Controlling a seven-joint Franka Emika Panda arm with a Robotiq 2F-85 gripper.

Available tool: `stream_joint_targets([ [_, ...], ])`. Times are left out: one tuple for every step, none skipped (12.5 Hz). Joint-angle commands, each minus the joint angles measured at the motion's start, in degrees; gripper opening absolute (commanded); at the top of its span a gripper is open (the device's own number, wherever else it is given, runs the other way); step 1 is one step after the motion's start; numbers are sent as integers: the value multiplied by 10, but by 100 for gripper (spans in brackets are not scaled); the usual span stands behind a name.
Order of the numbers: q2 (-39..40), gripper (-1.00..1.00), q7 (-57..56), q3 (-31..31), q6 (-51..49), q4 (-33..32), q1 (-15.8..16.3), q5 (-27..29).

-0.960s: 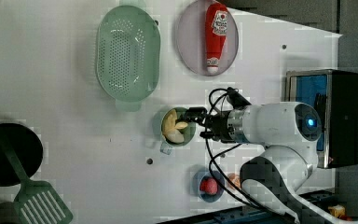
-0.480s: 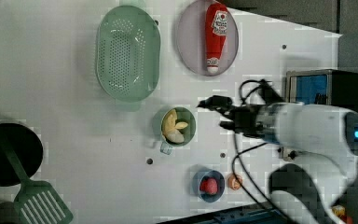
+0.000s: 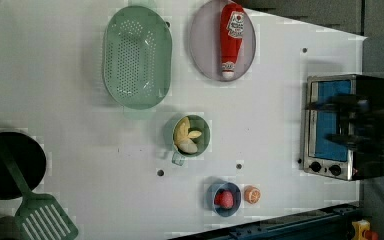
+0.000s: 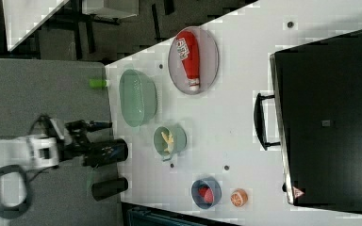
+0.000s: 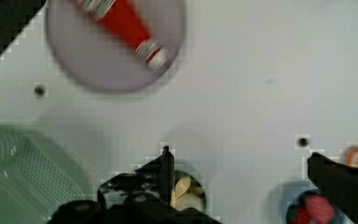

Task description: Pick Banana and place it in mug.

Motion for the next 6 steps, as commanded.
stream_joint_targets([
  [0,100,-24,-56,-61,49,-11,0],
  [0,100,-47,-74,-99,70,-11,0],
  [0,100,-58,-88,-128,84,-12,0],
  [1,100,-61,-102,-137,95,-12,0],
  [0,100,-65,-115,-138,104,-12,-4],
  [0,100,-79,-125,-146,107,-12,-13],
])
